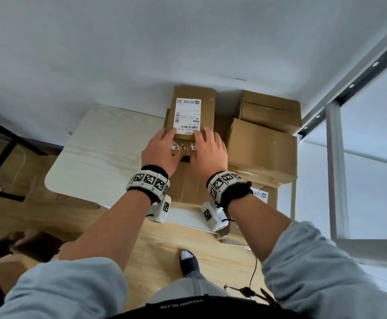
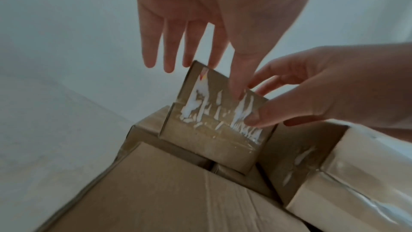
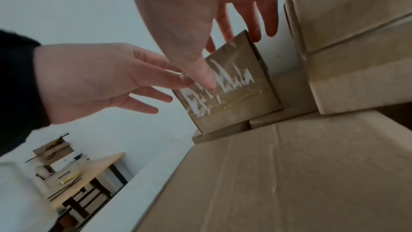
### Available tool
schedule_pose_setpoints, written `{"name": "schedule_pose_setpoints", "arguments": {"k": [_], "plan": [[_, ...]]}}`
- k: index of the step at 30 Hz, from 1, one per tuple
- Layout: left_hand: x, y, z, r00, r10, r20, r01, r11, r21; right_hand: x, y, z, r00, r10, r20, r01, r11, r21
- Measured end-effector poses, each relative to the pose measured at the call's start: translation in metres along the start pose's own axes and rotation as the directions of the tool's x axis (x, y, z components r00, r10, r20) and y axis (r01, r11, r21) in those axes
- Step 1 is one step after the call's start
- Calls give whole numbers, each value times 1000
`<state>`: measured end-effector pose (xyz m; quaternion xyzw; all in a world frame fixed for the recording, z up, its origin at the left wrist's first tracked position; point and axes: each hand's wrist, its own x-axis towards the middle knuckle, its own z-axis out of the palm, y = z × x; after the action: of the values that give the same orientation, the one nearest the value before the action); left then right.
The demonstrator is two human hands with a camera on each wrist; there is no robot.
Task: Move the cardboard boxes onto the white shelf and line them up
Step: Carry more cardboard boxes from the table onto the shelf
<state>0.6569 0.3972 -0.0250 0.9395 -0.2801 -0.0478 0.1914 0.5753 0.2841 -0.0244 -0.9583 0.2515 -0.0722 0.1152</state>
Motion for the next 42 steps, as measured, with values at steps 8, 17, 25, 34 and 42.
{"name": "schedule_pose_setpoints", "arguments": {"k": [8, 17, 25, 34, 42], "plan": [[-68, 0, -35, 981, 192, 10, -191, 970, 149, -81, -8, -36, 989, 36, -143, -45, 997, -64], [-201, 19, -31, 892, 435, 125, -450, 882, 142, -256, -19, -40, 914, 296, -277, -330, 940, -84], [-319, 87, 0, 704, 665, 248, -690, 724, 18, -416, 34, -69, 710, 597, -374, -648, 761, -15], [-401, 216, 49, 496, 795, 350, -849, 528, 4, -551, 134, -93, 436, 790, -431, -853, 515, 83], [-490, 386, 122, 346, 858, 380, -926, 377, -7, -661, 274, -129, 314, 851, -422, -925, 375, 68]]}}
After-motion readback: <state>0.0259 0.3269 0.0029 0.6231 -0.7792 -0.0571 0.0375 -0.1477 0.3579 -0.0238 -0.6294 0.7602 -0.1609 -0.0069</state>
